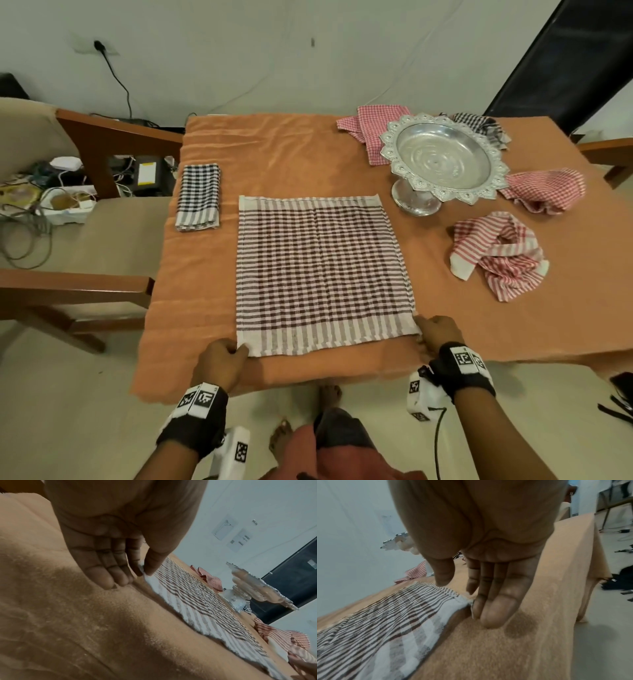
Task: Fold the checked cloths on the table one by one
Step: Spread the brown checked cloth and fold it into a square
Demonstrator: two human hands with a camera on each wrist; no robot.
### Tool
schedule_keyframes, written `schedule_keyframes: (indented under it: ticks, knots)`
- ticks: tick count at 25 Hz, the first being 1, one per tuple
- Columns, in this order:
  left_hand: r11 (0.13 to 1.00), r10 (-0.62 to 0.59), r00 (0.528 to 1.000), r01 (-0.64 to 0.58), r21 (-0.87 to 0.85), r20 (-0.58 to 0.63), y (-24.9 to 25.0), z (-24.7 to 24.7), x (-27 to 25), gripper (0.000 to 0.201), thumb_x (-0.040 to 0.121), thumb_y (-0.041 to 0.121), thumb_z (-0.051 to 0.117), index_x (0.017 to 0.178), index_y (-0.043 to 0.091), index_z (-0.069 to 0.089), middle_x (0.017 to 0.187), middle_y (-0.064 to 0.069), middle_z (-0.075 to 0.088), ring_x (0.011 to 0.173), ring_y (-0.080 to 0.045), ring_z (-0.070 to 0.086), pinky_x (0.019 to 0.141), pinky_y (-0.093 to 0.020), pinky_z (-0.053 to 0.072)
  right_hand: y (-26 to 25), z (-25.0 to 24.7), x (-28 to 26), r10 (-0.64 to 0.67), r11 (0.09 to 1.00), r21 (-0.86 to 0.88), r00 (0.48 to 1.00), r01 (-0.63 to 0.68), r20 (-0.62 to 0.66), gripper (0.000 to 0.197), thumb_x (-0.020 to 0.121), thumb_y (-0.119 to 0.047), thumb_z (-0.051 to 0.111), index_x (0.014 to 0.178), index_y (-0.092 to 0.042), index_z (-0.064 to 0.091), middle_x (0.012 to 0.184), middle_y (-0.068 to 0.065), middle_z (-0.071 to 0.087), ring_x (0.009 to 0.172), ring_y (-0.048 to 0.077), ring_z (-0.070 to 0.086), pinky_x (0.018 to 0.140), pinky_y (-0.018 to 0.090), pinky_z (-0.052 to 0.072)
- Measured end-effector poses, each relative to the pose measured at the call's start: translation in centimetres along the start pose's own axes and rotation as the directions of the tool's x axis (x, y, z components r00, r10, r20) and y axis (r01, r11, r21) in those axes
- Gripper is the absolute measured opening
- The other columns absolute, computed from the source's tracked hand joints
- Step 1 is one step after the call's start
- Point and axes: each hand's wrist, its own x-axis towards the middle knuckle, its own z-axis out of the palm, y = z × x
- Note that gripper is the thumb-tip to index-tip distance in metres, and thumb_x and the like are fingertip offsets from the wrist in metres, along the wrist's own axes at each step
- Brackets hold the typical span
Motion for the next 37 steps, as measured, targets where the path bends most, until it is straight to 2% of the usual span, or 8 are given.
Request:
schedule_keyframes:
  ticks: [5, 9, 14, 17, 21, 27, 31, 37]
  knots:
    - [0.999, -0.004, 1.000, 0.003, -0.047, -0.012, -0.4, -0.1, -0.5, 0.041, 0.088, 0.028, 0.063, 0.052, 0.016, 0.049, 0.056, -0.002, 0.052, 0.062, -0.027, 0.050, 0.061, -0.031, 0.034, -0.6, 0.3, 0.7, 0.051, 0.998, 0.028, 0.997, -0.049, -0.062, 0.030, 0.078, -0.026, 0.076, 0.074, 0.003, 0.069, 0.073, 0.019, 0.070, 0.069, 0.034, 0.068, 0.070, 0.039, 0.057]
    - [0.998, -0.013, 1.000, 0.012, -0.063, -0.014, -1.0, 0.1, -0.3, 0.037, 0.088, 0.032, 0.063, 0.055, 0.019, 0.053, 0.061, -0.003, 0.056, 0.065, -0.026, 0.053, 0.063, -0.031, 0.035, -1.3, 0.2, 0.3, 0.122, 0.993, -0.001, 0.992, -0.122, -0.043, 0.026, 0.075, -0.019, 0.078, 0.081, 0.003, 0.066, 0.088, 0.019, 0.068, 0.078, 0.033, 0.063, 0.068, 0.033, 0.050]
    - [0.991, -0.047, 0.999, 0.044, -0.129, -0.019, -1.8, -0.2, 0.1, 0.027, 0.086, 0.033, 0.065, 0.065, 0.016, 0.065, 0.071, -0.007, 0.069, 0.073, -0.031, 0.063, 0.070, -0.035, 0.049, 0.2, 0.5, 0.8, 0.070, 0.992, 0.110, 0.997, -0.066, -0.031, 0.016, 0.074, -0.013, 0.066, 0.082, 0.001, 0.066, 0.080, 0.022, 0.068, 0.074, 0.037, 0.068, 0.075, 0.051, 0.058]
    - [0.987, -0.067, 0.998, 0.063, -0.149, -0.019, -2.9, -0.5, 0.5, 0.026, 0.084, 0.034, 0.066, 0.066, 0.015, 0.067, 0.071, -0.009, 0.069, 0.073, -0.032, 0.063, 0.073, -0.038, 0.053, 1.6, 1.0, -0.5, 0.043, 0.976, 0.216, 0.999, -0.037, -0.025, 0.011, 0.084, -0.004, 0.062, 0.095, -0.008, 0.060, 0.085, 0.021, 0.065, 0.065, 0.032, 0.063, 0.069, 0.050, 0.059]
    - [0.984, -0.071, 0.997, 0.070, -0.161, -0.001, -4.6, -0.7, 0.4, 0.029, 0.081, 0.039, 0.069, 0.066, 0.014, 0.069, 0.067, -0.009, 0.069, 0.070, -0.033, 0.065, 0.072, -0.045, 0.057, 3.2, 1.0, -2.0, -0.074, 0.995, 0.063, 0.996, 0.077, -0.052, 0.018, 0.086, -0.003, 0.061, 0.101, -0.013, 0.058, 0.093, 0.017, 0.064, 0.071, 0.034, 0.064, 0.065, 0.047, 0.059]
    - [0.997, -0.007, 1.000, 0.006, -0.080, -0.018, -5.5, 0.3, -1.8, 0.025, 0.084, 0.038, 0.068, 0.069, 0.018, 0.068, 0.070, -0.004, 0.068, 0.068, -0.025, 0.062, 0.066, -0.032, 0.048, 5.0, 0.3, -3.3, -0.198, 0.949, -0.263, 0.977, 0.171, -0.078, 0.029, 0.087, -0.016, 0.066, 0.115, -0.014, 0.058, 0.102, 0.017, 0.067, 0.078, 0.027, 0.056, 0.069, 0.030, 0.041]
    - [0.997, -0.006, 0.998, 0.001, -0.080, -0.057, -5.5, 0.6, -1.7, 0.018, 0.084, 0.035, 0.068, 0.078, 0.019, 0.069, 0.081, -0.006, 0.069, 0.075, -0.027, 0.062, 0.069, -0.032, 0.046, 5.5, 0.4, -3.9, -0.210, 0.929, -0.329, 0.974, 0.171, -0.087, 0.034, 0.086, -0.021, 0.067, 0.117, -0.013, 0.056, 0.106, 0.017, 0.066, 0.092, 0.034, 0.062, 0.071, 0.031, 0.042]
    - [0.998, -0.004, 0.999, 0.001, -0.059, -0.047, -5.8, 0.8, -1.7, 0.019, 0.085, 0.037, 0.066, 0.077, 0.020, 0.066, 0.083, -0.006, 0.069, 0.077, -0.027, 0.061, 0.074, -0.036, 0.049, 6.2, 0.7, -3.4, -0.233, 0.936, -0.291, 0.968, 0.197, -0.094, 0.034, 0.085, -0.025, 0.069, 0.115, -0.013, 0.058, 0.106, 0.016, 0.068, 0.095, 0.035, 0.063, 0.076, 0.035, 0.047]
